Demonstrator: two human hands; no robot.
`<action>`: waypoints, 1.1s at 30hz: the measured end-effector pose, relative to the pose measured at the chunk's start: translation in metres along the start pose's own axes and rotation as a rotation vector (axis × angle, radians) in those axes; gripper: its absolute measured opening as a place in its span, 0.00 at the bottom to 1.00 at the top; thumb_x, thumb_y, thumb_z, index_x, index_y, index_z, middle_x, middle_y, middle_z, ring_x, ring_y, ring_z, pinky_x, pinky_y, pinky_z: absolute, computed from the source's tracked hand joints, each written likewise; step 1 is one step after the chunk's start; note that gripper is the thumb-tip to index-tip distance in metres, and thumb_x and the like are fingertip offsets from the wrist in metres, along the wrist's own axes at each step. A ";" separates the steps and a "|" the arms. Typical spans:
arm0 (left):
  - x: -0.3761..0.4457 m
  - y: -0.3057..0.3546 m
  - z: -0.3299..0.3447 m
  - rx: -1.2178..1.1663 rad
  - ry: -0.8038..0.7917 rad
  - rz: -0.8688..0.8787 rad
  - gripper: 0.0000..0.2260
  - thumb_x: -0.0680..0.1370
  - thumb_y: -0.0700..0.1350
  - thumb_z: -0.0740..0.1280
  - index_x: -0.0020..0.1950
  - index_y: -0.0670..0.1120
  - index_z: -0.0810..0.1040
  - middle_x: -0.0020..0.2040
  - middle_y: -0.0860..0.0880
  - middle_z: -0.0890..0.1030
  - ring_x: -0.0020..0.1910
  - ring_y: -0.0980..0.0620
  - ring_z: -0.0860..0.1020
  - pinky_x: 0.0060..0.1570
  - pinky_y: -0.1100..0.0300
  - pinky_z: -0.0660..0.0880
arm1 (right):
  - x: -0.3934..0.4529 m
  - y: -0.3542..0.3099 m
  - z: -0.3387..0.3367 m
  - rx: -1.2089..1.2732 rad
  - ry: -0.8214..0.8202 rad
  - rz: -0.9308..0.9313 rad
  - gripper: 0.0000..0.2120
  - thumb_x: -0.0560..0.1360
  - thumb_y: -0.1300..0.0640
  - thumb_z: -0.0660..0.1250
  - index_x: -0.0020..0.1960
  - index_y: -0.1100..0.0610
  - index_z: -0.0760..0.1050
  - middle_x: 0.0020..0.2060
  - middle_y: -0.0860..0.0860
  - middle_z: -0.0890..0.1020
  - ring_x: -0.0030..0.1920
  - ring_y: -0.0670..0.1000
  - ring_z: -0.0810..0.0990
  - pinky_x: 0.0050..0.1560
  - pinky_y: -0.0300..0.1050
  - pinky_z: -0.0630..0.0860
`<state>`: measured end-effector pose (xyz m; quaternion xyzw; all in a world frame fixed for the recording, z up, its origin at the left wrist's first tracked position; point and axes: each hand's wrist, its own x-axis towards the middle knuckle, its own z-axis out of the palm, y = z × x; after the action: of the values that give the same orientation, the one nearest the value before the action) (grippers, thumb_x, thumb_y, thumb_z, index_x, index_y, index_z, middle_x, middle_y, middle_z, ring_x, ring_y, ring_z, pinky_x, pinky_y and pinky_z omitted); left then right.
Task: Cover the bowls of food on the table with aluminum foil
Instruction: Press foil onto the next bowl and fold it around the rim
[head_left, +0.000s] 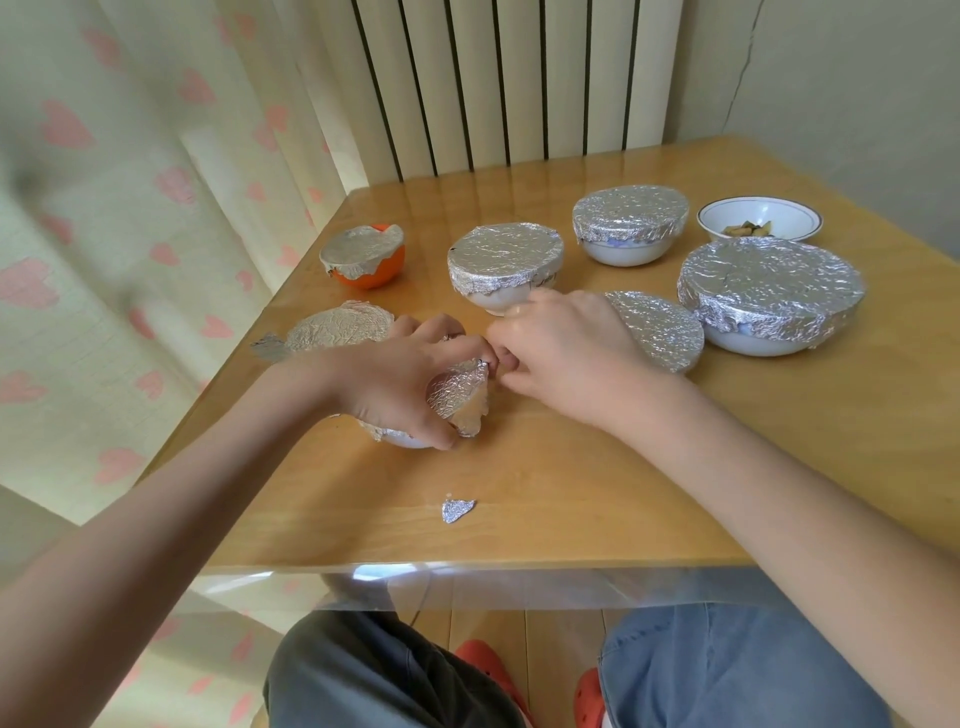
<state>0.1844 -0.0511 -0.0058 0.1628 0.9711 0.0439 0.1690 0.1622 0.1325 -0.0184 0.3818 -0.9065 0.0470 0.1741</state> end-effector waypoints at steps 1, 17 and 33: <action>0.000 0.000 0.001 0.000 0.004 -0.001 0.28 0.60 0.61 0.68 0.55 0.72 0.58 0.63 0.57 0.59 0.62 0.52 0.58 0.63 0.49 0.67 | -0.009 -0.004 0.004 0.039 0.057 0.024 0.08 0.74 0.47 0.68 0.41 0.46 0.70 0.51 0.46 0.80 0.60 0.50 0.73 0.46 0.44 0.63; -0.001 0.002 -0.015 0.043 -0.155 0.022 0.47 0.56 0.57 0.83 0.59 0.79 0.53 0.68 0.60 0.53 0.68 0.51 0.56 0.65 0.53 0.63 | -0.033 -0.044 0.029 0.451 0.010 0.343 0.15 0.70 0.36 0.67 0.40 0.48 0.74 0.36 0.45 0.78 0.45 0.49 0.79 0.44 0.44 0.75; 0.003 0.002 -0.013 0.039 -0.129 0.012 0.41 0.58 0.58 0.82 0.60 0.72 0.58 0.66 0.58 0.55 0.63 0.53 0.56 0.64 0.52 0.63 | -0.024 -0.025 0.026 0.622 -0.015 0.371 0.16 0.69 0.43 0.73 0.34 0.56 0.79 0.28 0.47 0.77 0.32 0.47 0.73 0.36 0.45 0.68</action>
<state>0.1782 -0.0483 0.0062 0.1744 0.9578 0.0153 0.2278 0.1875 0.1254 -0.0523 0.2459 -0.9039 0.3485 0.0316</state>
